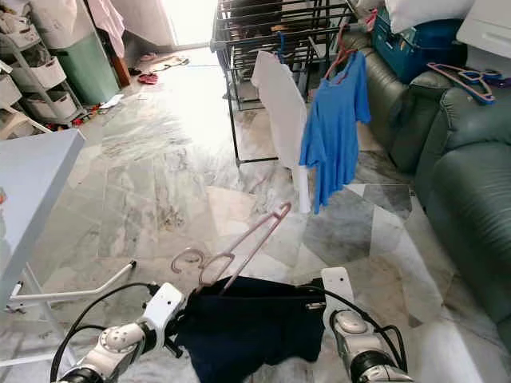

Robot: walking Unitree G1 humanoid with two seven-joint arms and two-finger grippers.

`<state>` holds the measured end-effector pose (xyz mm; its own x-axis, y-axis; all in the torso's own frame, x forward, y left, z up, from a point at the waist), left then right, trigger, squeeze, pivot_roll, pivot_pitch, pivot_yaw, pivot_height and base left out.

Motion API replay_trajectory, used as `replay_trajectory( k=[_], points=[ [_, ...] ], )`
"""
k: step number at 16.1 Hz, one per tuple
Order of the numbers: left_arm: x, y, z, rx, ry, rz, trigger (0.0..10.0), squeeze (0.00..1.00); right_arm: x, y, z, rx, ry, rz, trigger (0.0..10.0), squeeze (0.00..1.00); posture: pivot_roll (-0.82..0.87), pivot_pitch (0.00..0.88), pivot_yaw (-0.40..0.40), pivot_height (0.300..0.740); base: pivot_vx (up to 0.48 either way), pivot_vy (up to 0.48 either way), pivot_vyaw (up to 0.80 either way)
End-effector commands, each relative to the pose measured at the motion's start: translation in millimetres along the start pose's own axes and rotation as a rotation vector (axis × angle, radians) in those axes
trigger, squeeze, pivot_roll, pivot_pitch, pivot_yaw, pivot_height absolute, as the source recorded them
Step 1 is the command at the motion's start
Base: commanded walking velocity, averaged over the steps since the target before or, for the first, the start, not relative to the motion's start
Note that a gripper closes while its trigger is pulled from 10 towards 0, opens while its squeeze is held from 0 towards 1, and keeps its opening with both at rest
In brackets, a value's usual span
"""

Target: Hang hanger

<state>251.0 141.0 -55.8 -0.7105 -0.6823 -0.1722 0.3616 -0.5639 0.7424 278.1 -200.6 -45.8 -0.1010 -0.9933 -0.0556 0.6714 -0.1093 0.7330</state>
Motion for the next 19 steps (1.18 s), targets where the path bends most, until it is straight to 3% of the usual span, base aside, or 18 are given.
replay_trajectory(
  k=[1, 3, 5, 6, 7, 8, 9, 13, 14, 15, 16, 17, 19],
  points=[
    [-16.7, -16, 12.3, -0.042, 0.068, 0.037, 10.0, 0.00, 14.3, 0, 1.5, -0.006, -0.059, -0.011, 0.0, 0.00, -0.16, 0.000, 0.118, 0.740, 0.000, 0.000, 0.00],
    [-18.5, -18, 14.0, -0.058, 0.057, -0.004, 10.0, 0.00, 12.1, -3, 1.5, -0.020, -0.044, 0.002, 0.0, 0.00, -0.16, 0.000, 0.121, 0.740, 0.000, 0.000, 0.00],
    [-16.1, -20, 14.4, -0.080, 0.028, -0.082, 10.0, 0.00, 5.9, -12, 2.2, -0.056, -0.003, 0.176, 10.0, 0.00, -0.16, 0.000, 0.125, 0.740, 0.000, 0.000, 0.00],
    [-15.7, -20, 14.6, -0.087, 0.018, -0.112, 10.0, 0.00, 1.0, -16, 2.6, -0.069, 0.035, 0.319, 10.0, 0.00, -0.16, 0.000, 0.126, 0.740, 0.000, 0.000, 0.00],
    [-15.8, -20, 14.7, -0.090, 0.011, -0.135, 10.0, 0.00, -2.4, -19, 3.1, -0.075, 0.063, 0.437, 10.0, 1.00, -0.16, 0.000, 0.126, 0.740, 0.000, 0.000, 0.00],
    [-17.4, -20, 15.2, -0.101, 0.013, -0.160, 10.0, 0.00, -4.8, -23, 3.8, -0.090, 0.096, 0.518, 10.0, 1.00, -0.16, 0.000, 0.128, 0.740, 0.000, 0.000, 0.00],
    [-19.8, -20, 15.6, -0.108, 0.019, -0.176, 10.0, 0.00, -7.2, -28, 4.7, -0.114, 0.133, 0.658, 10.0, 1.00, -0.16, 0.000, 0.129, 0.740, 0.000, 0.000, 0.00],
    [-28.8, -15, 14.7, -0.136, 0.038, -0.237, 10.0, 0.00, -11.1, -41, 8.4, -0.193, 0.264, 0.909, 10.0, 1.00, -0.17, 0.000, 0.135, 0.740, 0.000, 0.000, 0.00],
    [-30.7, -14, 14.4, -0.142, 0.044, -0.256, 10.0, 0.00, -8.3, -38, 7.9, -0.183, 0.251, 0.944, 10.0, 1.00, -0.17, 0.000, 0.136, 0.740, 0.000, 0.000, 0.00],
    [-34.7, -12, 14.2, -0.156, 0.061, -0.282, 10.0, 0.00, -4.9, -28, 6.2, -0.153, 0.216, 0.874, 10.0, 1.00, -0.17, 0.000, 0.137, 0.740, 0.000, 0.000, 0.00],
    [-36.7, -11, 14.1, -0.162, 0.071, -0.293, 10.0, 0.00, -4.1, -28, 6.4, -0.160, 0.228, 0.865, 10.0, 1.00, -0.17, 0.000, 0.139, 0.740, 0.000, 0.000, 0.00],
    [-38.6, -10, 13.7, -0.168, 0.075, -0.312, 10.0, 0.00, -4.7, -32, 8.6, -0.185, 0.291, 0.916, 10.0, 1.00, -0.17, 0.000, 0.140, 0.740, 0.000, 0.000, 0.00],
    [-39.1, -5, 12.3, -0.179, 0.034, -0.458, 10.0, 0.00, -20.2, -10, 9.3, -0.091, 0.424, 0.938, 10.0, 1.00, -0.17, 0.000, 0.137, 0.740, 0.000, 0.000, 0.00]
  ],
)
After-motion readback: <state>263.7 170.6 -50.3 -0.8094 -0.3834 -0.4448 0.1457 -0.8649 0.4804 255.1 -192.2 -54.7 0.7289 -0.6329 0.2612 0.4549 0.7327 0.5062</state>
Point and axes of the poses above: a point about 5 cm out from each wrist's last joint towards the gripper, its own z axis pointing back from the gripper into the wrist, its own y axis along the axis of the wrist's last joint, x = y × z, the point moved 2 cm from there along -z, pointing out of the wrist towards the gripper, and after that the axes turned 14 degrees about -z, right-handed, at the moved point
